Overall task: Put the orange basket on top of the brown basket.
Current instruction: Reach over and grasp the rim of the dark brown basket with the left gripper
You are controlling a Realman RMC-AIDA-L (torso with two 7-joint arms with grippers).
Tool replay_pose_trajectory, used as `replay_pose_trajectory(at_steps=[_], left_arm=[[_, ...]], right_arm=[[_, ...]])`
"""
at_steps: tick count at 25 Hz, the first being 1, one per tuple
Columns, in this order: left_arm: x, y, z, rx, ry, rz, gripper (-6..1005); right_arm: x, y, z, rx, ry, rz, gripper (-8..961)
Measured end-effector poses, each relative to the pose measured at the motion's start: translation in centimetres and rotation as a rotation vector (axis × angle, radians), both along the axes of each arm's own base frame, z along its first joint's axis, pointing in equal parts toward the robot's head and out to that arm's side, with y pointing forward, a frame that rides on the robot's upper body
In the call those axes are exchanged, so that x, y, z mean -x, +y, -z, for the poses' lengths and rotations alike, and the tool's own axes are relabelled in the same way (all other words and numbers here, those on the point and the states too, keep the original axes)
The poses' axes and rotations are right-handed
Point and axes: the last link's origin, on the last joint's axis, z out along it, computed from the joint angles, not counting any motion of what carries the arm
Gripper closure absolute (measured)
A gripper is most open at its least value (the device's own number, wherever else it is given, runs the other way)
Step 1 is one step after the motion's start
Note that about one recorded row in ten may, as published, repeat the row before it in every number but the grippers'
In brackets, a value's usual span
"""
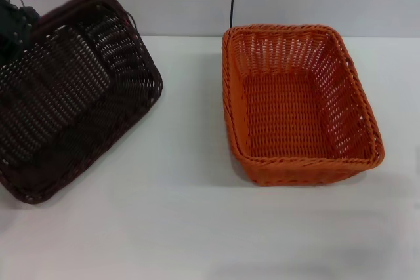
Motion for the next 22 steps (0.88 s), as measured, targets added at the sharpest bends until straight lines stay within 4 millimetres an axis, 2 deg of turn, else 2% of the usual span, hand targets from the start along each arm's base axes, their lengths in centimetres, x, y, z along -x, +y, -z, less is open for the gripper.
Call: replay_pose_trajectory(at_steps=[7,13,19,22], left_arm=[[0.4,0.2,-0.7,-0.045,-0.004,0.013,1001],[1.3,1.7,-0.3,-0.104,-0.001,0.024,982],[3.2,3.8,1.8,-0.046,0.027,-0.023,963],[3.3,4.0,2.2,-0.031,0.027,-0.033,954]], right_arm=[[0.5,0.0,0.3,0.012,0.002,-0.019,262],[0.5,0.0,0.4,0.014,0.002,-0.020,263],[0.4,-0.1,0.4,0.016,0.002,-0.017,263],[0.4,-0.2,0.4,0.016,0.001,-0.016,262]])
